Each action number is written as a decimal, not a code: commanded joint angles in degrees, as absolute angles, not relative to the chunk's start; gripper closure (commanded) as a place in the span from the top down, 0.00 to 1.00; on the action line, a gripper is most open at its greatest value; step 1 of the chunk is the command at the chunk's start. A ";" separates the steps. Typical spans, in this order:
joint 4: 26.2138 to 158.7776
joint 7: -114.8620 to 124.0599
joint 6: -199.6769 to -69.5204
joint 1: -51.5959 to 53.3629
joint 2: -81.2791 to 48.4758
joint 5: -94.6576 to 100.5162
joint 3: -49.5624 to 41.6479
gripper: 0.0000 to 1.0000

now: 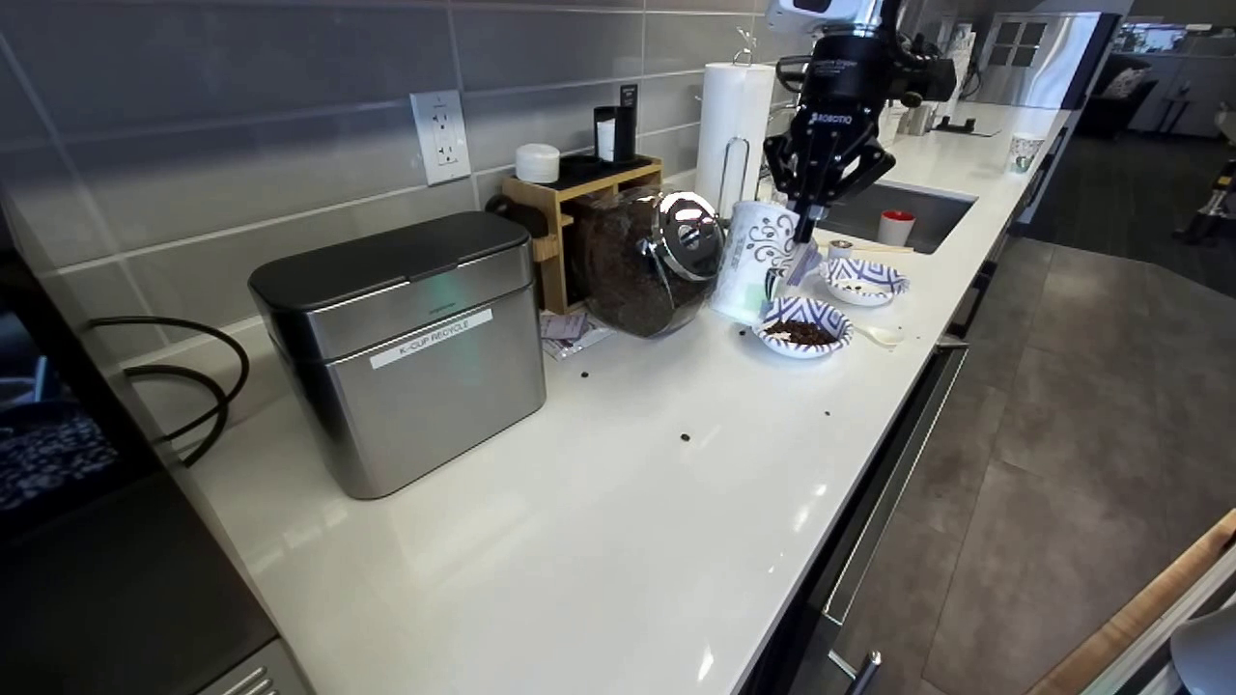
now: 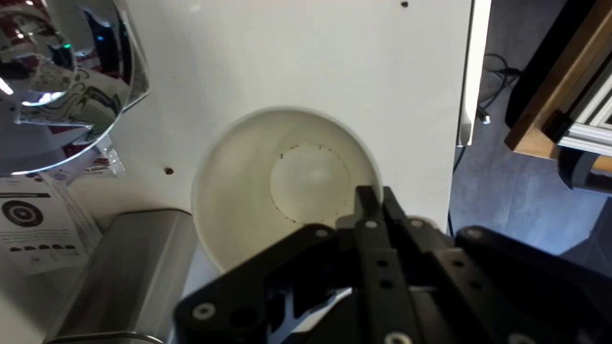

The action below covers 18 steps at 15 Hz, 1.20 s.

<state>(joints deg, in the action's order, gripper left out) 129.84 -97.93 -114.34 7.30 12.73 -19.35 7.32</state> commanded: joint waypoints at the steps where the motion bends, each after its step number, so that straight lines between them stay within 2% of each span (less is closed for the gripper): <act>1: 134.84 -93.14 -123.80 9.27 15.82 -14.19 8.71 0.01; 5: 137.33 -88.47 -128.09 10.64 16.37 -8.70 9.38 0.01; 18: 139.04 -85.43 -125.60 13.43 15.84 4.03 10.22 0.01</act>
